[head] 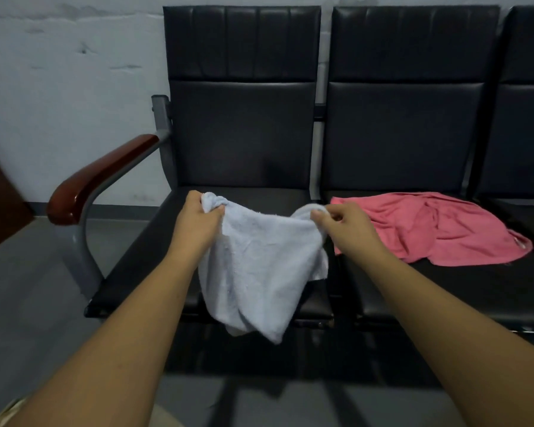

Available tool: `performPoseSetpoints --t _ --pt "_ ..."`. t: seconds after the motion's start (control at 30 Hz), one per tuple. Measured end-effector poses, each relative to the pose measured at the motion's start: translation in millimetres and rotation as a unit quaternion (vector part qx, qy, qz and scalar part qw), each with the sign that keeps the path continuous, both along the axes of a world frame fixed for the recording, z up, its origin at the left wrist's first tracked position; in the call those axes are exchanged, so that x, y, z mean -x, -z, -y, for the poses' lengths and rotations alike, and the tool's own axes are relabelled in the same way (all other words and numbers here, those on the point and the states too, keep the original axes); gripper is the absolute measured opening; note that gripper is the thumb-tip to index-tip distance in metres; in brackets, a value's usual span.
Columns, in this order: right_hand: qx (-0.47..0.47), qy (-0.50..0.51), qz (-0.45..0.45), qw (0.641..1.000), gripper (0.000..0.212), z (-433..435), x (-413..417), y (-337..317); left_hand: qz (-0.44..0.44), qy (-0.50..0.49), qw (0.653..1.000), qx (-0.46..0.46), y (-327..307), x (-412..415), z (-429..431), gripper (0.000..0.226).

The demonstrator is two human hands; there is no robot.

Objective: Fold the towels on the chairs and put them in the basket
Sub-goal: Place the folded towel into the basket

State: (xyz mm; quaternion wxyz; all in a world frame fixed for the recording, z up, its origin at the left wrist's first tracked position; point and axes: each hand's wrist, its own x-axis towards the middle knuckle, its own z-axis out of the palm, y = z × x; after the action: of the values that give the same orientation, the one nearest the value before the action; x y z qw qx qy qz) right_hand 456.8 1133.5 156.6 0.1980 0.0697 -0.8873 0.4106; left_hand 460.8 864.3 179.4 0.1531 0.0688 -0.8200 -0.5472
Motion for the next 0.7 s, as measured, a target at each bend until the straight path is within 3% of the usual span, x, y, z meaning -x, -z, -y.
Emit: performPoseSetpoints --t 0.07,0.13,0.17,0.23,0.37,0.47,0.53,0.6,0.7 --pt "0.222 -0.011 0.063 0.973 0.024 7 -2 -9 0.008 -0.01 1.0 -0.004 1 2 0 0.016" --pt "0.457 -0.051 0.165 0.872 0.035 13 -5 -15 0.027 -0.014 1.0 0.003 1 3 -3 0.018" --pt "0.528 -0.068 0.196 0.823 0.042 15 -6 -17 0.037 -0.014 0.999 0.001 1 4 -5 0.019" --pt "0.579 -0.089 0.234 0.776 0.048 15 -9 -20 0.047 -0.004 0.998 -0.049 0 6 -5 0.024" --pt "0.558 -0.114 0.278 0.773 0.036 12 -17 -26 0.059 0.017 0.979 -0.193 -8 0 1 0.029" --pt "0.581 -0.133 0.292 0.748 0.019 3 -20 -30 0.055 0.054 0.966 -0.248 -14 -9 3 0.026" --pt "0.599 -0.116 0.311 0.728 0.033 -2 -23 -35 0.049 0.087 0.959 -0.264 -17 -14 3 0.023" --pt "0.559 -0.09 0.33 0.756 0.031 -3 -26 -42 0.049 0.11 0.965 -0.232 -20 -17 5 0.021" --pt "0.472 -0.066 0.265 0.838 0.017 -3 -30 -66 0.047 0.107 0.986 -0.116 -35 -21 6 0.019"
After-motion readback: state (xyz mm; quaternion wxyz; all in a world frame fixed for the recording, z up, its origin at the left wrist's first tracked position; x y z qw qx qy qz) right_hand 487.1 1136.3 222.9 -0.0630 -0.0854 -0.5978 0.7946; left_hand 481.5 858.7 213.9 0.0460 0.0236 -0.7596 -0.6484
